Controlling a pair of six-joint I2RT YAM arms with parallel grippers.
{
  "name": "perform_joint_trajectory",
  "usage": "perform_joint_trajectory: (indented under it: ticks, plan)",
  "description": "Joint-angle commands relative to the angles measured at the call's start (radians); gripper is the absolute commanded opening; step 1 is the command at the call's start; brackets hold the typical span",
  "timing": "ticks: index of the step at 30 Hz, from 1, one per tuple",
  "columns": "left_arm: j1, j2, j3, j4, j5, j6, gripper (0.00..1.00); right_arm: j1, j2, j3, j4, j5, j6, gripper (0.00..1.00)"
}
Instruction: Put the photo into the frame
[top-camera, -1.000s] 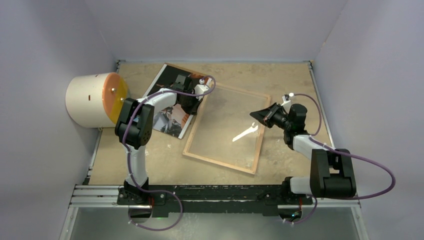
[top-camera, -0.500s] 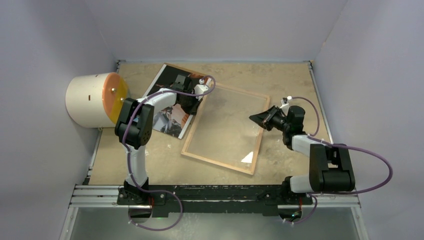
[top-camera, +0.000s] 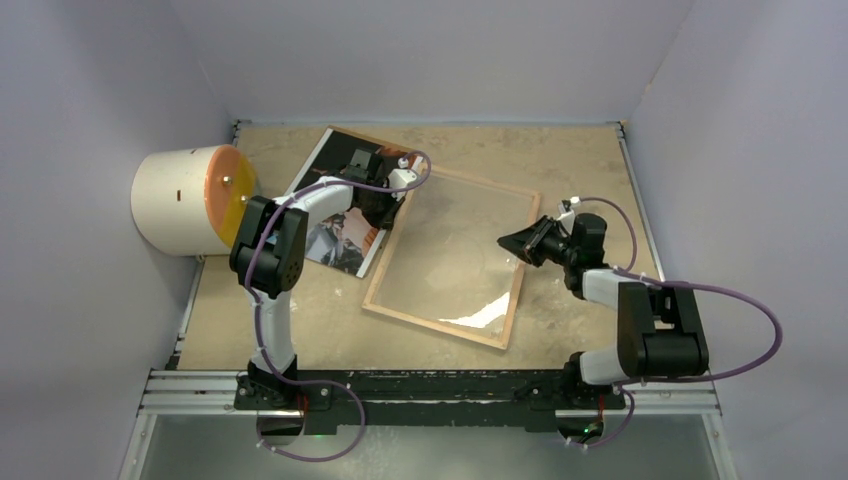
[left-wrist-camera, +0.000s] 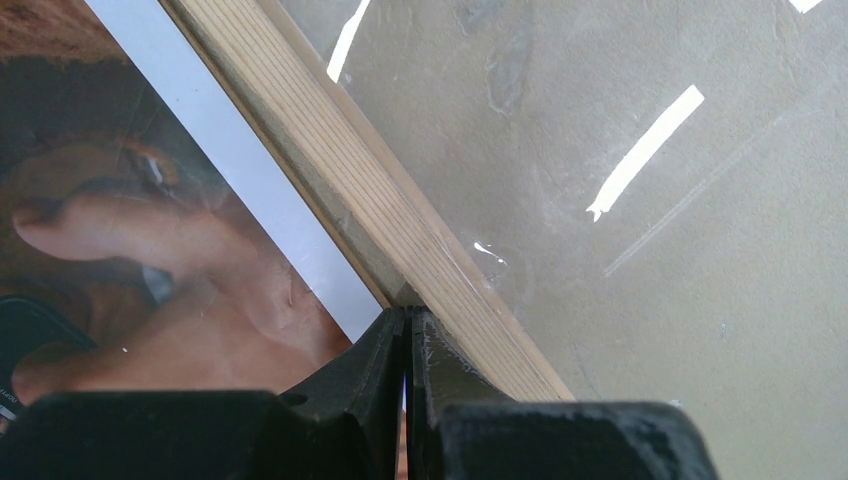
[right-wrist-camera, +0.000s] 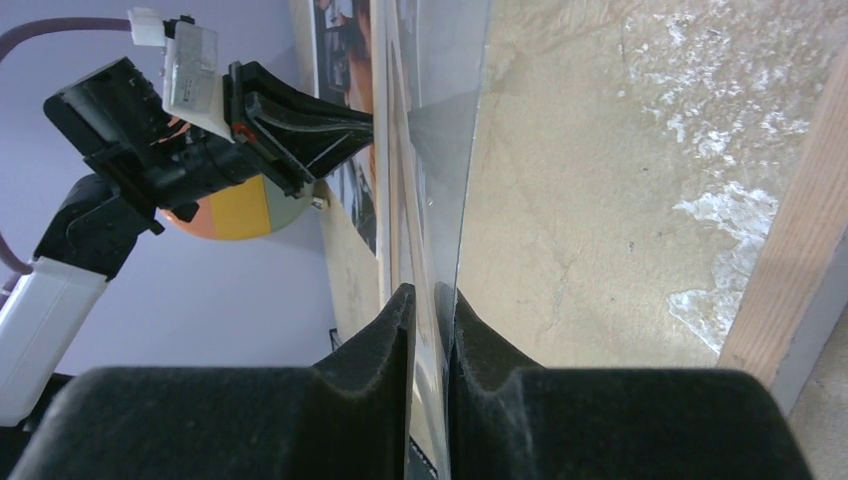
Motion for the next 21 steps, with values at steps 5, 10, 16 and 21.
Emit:
perform_joint_trajectory:
  ticks: [5,10,16,21]
  plan:
    - [0.002,0.009,-0.024,-0.068,0.004,-0.004,0.06,0.004,0.03,-0.001,0.005,0.001,-0.047,0.24]
    - [0.002,0.006,-0.024,-0.069,0.003,-0.002,0.06,0.004,0.045,0.011,0.0,0.007,-0.054,0.3]
    - [0.002,0.006,-0.023,-0.069,0.002,-0.002,0.06,0.004,0.06,0.02,-0.041,0.029,-0.08,0.36]
    - [0.002,0.006,-0.021,-0.07,0.002,0.0,0.06,0.004,0.075,0.024,-0.064,0.043,-0.097,0.37]
